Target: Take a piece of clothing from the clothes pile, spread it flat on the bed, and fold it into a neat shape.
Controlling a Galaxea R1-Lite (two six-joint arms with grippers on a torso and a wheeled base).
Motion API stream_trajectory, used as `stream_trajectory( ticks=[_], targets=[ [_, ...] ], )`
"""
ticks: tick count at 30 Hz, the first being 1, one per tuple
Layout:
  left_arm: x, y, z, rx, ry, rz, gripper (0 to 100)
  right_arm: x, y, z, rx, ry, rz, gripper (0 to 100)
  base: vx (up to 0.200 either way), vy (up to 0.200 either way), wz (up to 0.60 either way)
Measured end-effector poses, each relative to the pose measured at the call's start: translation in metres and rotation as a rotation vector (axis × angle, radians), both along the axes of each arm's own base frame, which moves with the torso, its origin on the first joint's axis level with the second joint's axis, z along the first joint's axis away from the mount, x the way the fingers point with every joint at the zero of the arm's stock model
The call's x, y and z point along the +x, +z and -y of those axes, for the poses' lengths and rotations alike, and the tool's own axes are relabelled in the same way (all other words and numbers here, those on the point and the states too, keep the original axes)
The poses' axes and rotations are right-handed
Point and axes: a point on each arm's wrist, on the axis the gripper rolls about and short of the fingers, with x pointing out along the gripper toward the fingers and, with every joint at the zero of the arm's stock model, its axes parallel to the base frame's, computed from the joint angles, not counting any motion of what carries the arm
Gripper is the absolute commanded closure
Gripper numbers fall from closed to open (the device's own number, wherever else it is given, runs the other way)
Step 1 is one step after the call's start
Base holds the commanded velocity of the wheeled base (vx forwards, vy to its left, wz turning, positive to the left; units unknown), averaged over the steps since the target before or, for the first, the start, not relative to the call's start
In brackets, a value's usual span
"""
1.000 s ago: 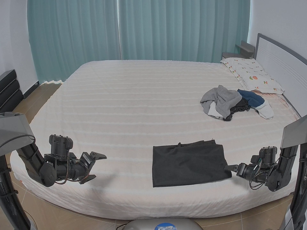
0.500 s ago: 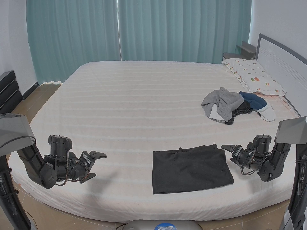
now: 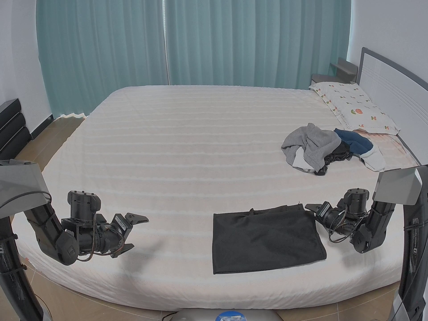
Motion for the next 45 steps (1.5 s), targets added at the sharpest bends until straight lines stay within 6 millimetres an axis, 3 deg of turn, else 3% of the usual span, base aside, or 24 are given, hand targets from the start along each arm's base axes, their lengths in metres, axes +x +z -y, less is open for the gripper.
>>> stream_trajectory(
  ticks=[45],
  targets=[
    [-0.0001,-0.0003,0.0000,0.000,0.000,-0.001,0,0.0064,-0.0056,0.0081,-0.034,-0.117,0.006,100,0.000,0.000,0.00]
  ],
)
